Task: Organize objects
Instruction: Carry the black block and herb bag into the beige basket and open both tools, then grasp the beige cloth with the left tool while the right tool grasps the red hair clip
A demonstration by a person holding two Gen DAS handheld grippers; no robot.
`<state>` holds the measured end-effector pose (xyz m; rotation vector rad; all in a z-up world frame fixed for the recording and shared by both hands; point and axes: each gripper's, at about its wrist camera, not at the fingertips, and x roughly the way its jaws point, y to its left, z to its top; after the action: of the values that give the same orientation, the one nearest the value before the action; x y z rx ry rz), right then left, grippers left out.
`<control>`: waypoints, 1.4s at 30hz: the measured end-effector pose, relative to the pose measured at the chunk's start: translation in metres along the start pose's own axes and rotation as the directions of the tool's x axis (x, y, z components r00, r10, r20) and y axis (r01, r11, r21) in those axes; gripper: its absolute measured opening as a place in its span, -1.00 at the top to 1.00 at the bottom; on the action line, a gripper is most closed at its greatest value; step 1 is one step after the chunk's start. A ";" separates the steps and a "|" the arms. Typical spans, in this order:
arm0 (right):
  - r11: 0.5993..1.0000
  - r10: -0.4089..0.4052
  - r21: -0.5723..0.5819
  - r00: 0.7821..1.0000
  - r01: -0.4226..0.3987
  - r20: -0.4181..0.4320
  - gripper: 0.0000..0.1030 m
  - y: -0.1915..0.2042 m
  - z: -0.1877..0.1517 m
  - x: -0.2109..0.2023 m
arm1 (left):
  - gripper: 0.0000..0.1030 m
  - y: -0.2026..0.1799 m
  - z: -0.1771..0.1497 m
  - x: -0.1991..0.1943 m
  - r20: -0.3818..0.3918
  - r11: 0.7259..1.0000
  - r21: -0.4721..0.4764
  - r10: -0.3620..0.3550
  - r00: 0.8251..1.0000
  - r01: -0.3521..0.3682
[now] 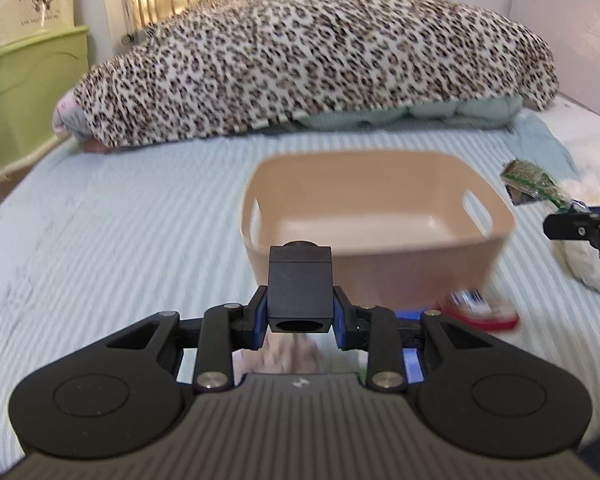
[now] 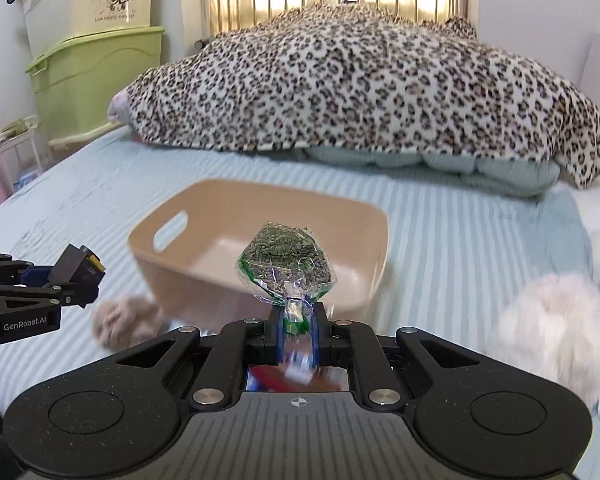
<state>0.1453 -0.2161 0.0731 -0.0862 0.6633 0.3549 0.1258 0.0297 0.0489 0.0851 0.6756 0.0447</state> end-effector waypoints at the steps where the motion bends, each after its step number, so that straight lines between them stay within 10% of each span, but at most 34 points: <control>1: 1.000 -0.002 0.003 1.000 0.002 0.002 0.76 -0.002 0.005 0.005 | 0.35 0.000 0.006 0.006 0.008 1.000 0.000 0.008 1.000 -0.008; 12: 0.998 -0.054 0.021 0.998 0.055 -0.038 0.76 -0.020 0.033 0.078 | 0.35 -0.025 0.058 0.094 0.041 0.999 0.038 0.007 0.999 -0.009; 23: 0.999 -0.042 -0.005 0.984 0.042 -0.176 0.72 -0.017 0.024 0.132 | 0.33 -0.050 0.037 0.160 -0.129 0.997 0.069 0.038 0.991 -0.030; 28: 0.999 -0.023 0.025 0.986 0.028 -0.168 -0.12 -0.024 0.026 0.124 | -0.73 -0.049 0.042 0.126 -0.050 0.994 0.101 0.050 0.998 -0.044; 36: 0.998 -0.051 -0.045 0.990 0.046 -0.134 -0.92 -0.028 0.029 0.075 | -0.81 -0.028 0.040 0.080 -0.053 0.998 0.060 0.037 0.998 -0.033; 42: 0.991 -0.054 -0.131 0.982 0.031 -0.182 -1.00 -0.031 0.007 0.058 | -0.82 -0.011 0.017 0.057 -0.089 0.996 0.083 0.052 0.995 -0.044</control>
<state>0.2031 -0.2269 0.0418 -0.2576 0.8216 0.3504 0.1811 0.0218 0.0255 0.1779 0.7667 0.0680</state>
